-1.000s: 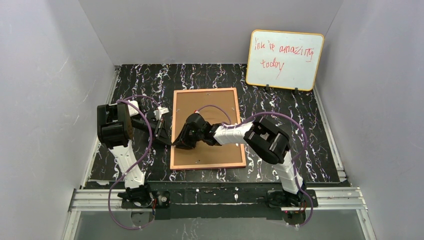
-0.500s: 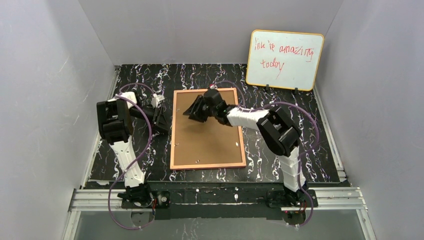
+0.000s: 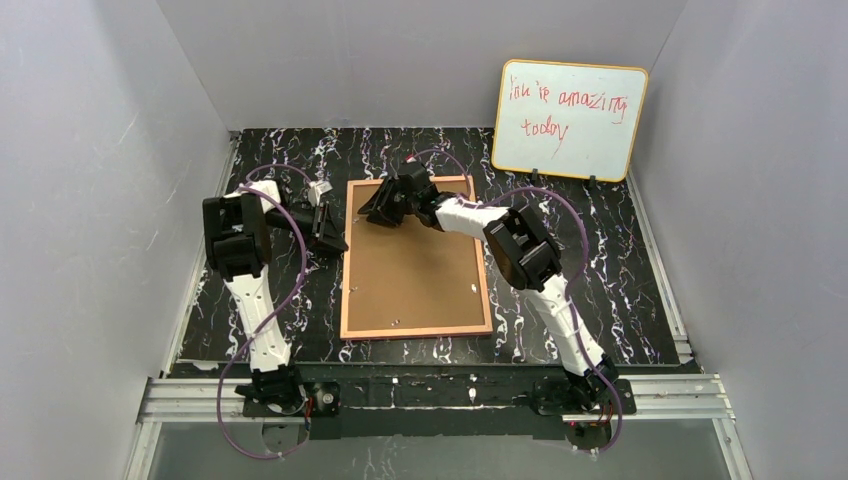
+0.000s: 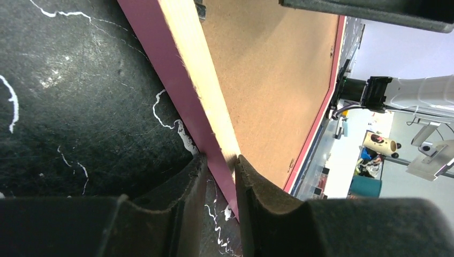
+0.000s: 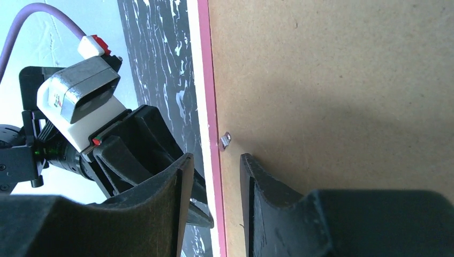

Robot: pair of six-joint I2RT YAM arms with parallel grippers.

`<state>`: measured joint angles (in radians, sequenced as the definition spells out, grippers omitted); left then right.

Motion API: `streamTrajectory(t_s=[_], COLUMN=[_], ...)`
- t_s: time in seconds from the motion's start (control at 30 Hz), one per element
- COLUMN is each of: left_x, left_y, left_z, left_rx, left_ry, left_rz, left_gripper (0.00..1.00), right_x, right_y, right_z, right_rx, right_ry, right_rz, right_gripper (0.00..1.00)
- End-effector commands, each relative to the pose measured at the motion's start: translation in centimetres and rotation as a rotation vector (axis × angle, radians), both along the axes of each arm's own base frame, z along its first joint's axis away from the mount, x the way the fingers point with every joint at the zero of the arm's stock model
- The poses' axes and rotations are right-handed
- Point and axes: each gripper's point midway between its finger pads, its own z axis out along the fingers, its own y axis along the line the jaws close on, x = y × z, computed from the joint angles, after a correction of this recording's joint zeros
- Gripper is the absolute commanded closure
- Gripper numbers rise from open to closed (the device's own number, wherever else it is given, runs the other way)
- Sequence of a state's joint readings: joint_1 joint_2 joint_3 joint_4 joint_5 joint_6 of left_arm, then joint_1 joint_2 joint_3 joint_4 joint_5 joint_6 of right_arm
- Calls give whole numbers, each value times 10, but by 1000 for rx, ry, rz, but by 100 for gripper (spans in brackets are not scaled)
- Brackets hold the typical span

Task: Put the photo into the frame
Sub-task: Install the photo frame at the center of the board.

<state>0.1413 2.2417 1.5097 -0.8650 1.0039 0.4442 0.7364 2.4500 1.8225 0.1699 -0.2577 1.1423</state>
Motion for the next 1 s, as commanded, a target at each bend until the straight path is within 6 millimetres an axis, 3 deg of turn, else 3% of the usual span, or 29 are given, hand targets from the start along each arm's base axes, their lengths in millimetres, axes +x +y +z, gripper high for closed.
streamTrajectory(t_s=[0.0, 0.3, 0.77, 0.9, 0.97], left_x=[-2, -23, -45, -48, -49], left_y=[0, -13, -21, -20, -20], left_z=[-20, -29, -36, -37, -37], left_rx=[60, 58, 63, 70, 72], left_ry=[-11, 18, 36, 39, 36], left_rz=[-41, -87, -126, -132, -134], left_gripper=[77, 85, 88, 88, 88], right_x=[-4, -22, -19, -17, -16], right_y=[9, 19, 16, 23, 26], right_z=[-6, -17, -26, -19, -4], right_rx=[-13, -21, -44, -22, 6], right_ry=[14, 45, 40, 21, -3], right_rz=[23, 48, 26, 55, 82], right_gripper=[55, 57, 58, 57, 54])
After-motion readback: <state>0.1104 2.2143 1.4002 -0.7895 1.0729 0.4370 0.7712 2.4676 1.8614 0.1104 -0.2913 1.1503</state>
